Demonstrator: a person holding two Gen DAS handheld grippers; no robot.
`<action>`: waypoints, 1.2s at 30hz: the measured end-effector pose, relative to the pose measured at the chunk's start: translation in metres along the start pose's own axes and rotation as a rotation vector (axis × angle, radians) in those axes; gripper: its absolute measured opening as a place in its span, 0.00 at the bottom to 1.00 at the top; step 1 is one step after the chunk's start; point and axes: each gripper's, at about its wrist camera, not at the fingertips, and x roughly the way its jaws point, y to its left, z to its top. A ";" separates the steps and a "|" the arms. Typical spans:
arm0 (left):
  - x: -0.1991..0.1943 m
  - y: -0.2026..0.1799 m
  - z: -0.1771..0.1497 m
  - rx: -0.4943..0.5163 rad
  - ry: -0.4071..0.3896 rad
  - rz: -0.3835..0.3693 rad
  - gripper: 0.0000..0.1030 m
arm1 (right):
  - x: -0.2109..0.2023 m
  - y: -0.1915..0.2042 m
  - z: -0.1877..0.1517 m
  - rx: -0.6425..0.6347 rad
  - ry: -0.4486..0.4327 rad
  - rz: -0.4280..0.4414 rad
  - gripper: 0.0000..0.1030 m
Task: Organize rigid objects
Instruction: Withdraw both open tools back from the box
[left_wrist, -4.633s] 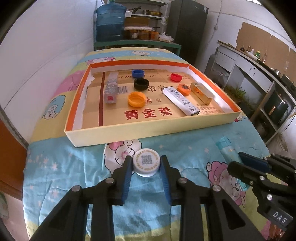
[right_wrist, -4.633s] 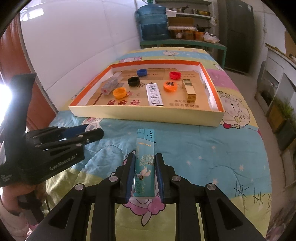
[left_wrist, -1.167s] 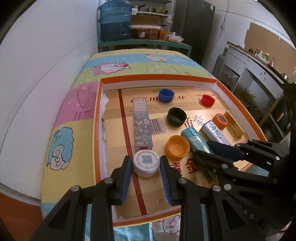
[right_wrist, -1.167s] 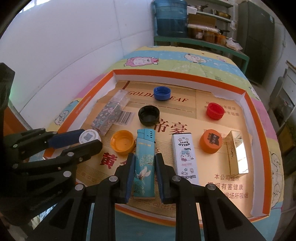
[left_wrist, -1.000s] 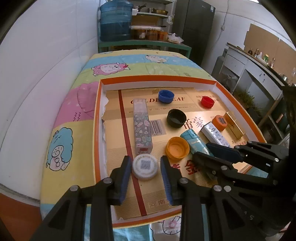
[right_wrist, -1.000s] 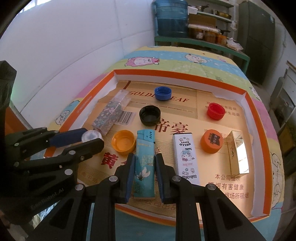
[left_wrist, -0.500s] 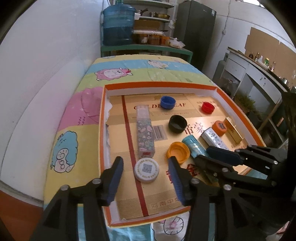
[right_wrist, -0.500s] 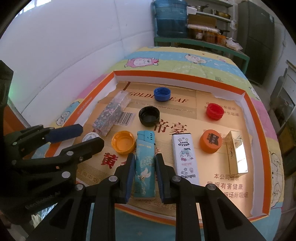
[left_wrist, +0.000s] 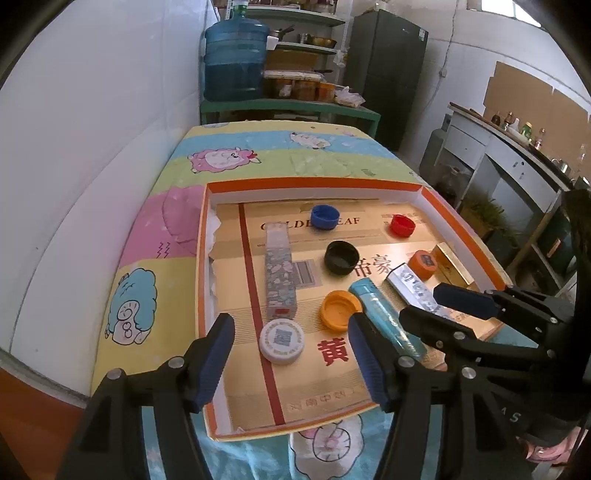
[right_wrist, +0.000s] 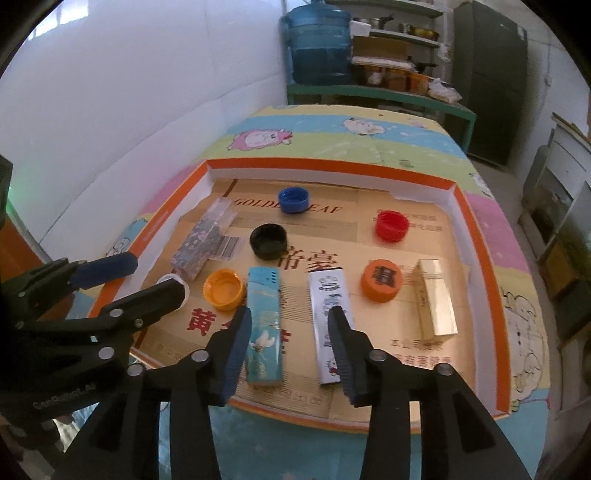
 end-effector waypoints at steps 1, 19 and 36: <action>-0.002 -0.001 0.000 0.001 -0.003 -0.001 0.62 | -0.003 0.000 0.000 0.001 -0.004 -0.003 0.44; -0.035 -0.016 -0.011 -0.009 -0.050 -0.013 0.71 | -0.049 -0.005 -0.017 0.031 -0.051 -0.052 0.56; -0.070 -0.026 -0.025 -0.018 -0.091 -0.012 0.72 | -0.096 -0.005 -0.040 0.063 -0.122 -0.123 0.74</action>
